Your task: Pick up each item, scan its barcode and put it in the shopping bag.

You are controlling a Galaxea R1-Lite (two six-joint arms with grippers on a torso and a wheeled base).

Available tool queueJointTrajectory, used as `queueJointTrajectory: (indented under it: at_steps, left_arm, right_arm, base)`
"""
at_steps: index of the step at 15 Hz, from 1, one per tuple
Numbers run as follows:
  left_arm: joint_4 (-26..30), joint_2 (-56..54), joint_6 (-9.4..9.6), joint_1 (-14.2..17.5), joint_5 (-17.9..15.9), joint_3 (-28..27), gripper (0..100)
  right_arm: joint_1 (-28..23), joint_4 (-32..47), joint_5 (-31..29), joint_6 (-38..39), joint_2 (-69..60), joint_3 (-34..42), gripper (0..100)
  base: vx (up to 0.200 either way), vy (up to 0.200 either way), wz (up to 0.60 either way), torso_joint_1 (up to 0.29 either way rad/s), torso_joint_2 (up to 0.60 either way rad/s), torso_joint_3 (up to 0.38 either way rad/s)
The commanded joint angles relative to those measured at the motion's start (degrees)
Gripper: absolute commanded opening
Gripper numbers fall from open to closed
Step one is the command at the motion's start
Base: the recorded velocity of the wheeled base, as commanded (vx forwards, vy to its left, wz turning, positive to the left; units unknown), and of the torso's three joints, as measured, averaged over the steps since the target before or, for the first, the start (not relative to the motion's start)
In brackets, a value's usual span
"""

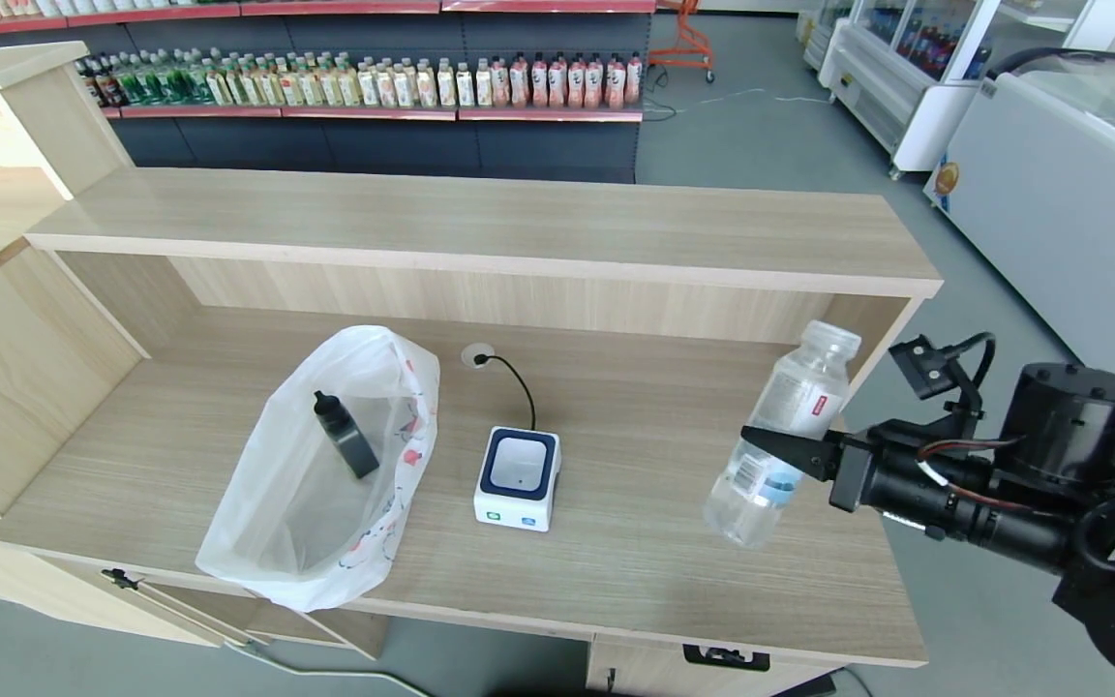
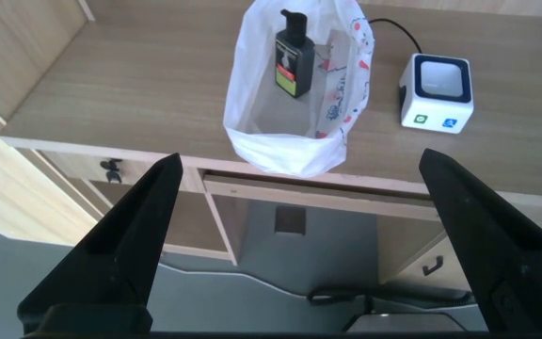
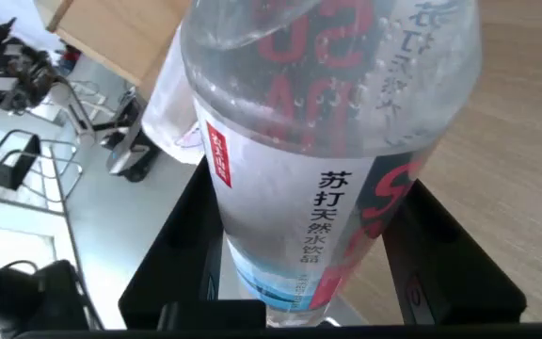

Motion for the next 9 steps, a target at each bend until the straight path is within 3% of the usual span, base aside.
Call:
queueJointTrajectory:
  at_steps: [1, 4, 9]
  left_arm:
    - [-0.01, -0.02, 0.0, 0.02, 0.0, 0.01, 100]
    - [-0.01, -0.02, 0.0, 0.02, 0.0, 0.01, 100]
    - [-0.01, -0.02, 0.0, 0.02, 0.0, 0.01, 100]
  right_arm:
    - [-1.42, 4.35, 7.98, 2.52, -12.33, 0.33, 0]
    - [-0.28, 8.31, 16.6, 2.43, -17.26, 1.3, 0]
    - [3.06, 9.19, 18.36, 2.17, -19.98, 1.56, 0]
  base:
    - [0.0, 0.0, 0.0, 0.0, 0.0, 0.0]
    - [0.0, 0.0, 0.0, 0.0, 0.0, 0.0]
    - [0.0, 0.0, 0.0, 0.0, 0.0, 0.0]
